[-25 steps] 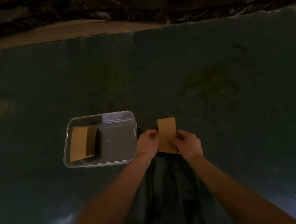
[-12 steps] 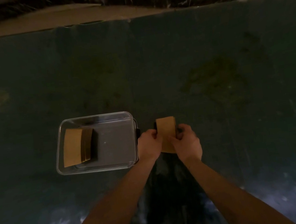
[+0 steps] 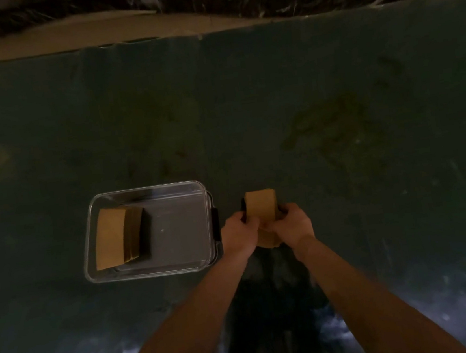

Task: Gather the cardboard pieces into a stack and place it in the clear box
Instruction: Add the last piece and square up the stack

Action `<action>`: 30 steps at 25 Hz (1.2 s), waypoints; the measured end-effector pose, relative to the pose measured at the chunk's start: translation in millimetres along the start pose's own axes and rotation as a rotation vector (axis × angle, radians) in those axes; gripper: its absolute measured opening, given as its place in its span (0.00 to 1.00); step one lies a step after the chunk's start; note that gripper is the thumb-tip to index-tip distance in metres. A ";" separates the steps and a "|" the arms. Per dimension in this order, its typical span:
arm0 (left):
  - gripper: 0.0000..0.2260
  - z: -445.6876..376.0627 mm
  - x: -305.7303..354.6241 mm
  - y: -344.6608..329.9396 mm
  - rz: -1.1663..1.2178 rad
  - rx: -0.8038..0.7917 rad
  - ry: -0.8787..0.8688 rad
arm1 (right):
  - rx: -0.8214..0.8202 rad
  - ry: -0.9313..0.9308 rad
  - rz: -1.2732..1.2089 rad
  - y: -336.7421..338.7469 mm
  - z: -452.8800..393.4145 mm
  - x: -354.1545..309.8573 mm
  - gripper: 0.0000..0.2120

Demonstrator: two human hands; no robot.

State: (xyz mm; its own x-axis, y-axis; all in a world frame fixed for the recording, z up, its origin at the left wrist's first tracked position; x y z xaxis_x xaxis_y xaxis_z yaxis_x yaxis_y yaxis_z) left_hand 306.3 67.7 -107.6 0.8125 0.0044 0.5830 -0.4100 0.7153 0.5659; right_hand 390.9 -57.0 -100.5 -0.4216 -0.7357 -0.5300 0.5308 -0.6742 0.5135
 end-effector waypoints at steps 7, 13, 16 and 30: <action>0.07 21.0 -15.4 5.5 0.251 -0.118 0.104 | -0.139 -0.074 -0.239 -5.4 27.9 9.2 0.29; 0.22 72.2 -25.6 13.6 0.495 -0.179 0.077 | -0.009 0.215 -0.084 25.0 71.2 13.2 0.19; 0.36 96.6 -27.8 28.4 0.562 -0.148 -0.043 | 0.093 0.427 0.087 44.5 95.2 13.4 0.18; 0.13 144.4 -93.3 100.0 0.624 -0.109 -0.136 | 0.131 0.947 0.498 -5.1 213.3 14.7 0.18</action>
State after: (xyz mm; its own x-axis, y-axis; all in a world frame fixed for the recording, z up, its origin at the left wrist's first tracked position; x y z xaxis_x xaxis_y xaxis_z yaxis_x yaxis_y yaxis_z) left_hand 129.7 37.9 -21.2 0.3721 0.3593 0.8558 -0.7379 0.6738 0.0379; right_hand 225.2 -78.3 33.0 0.5907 -0.6176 -0.5192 0.3788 -0.3558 0.8543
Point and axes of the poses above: each hand's wrist, its own z-axis away from the middle knuckle, its own y-axis out of the back of the hand, x = y × z, the point moved 7 cm from there along -z, towards the middle knuckle, and after that the axes turned 10 degrees about x, right-handed, at the moved point
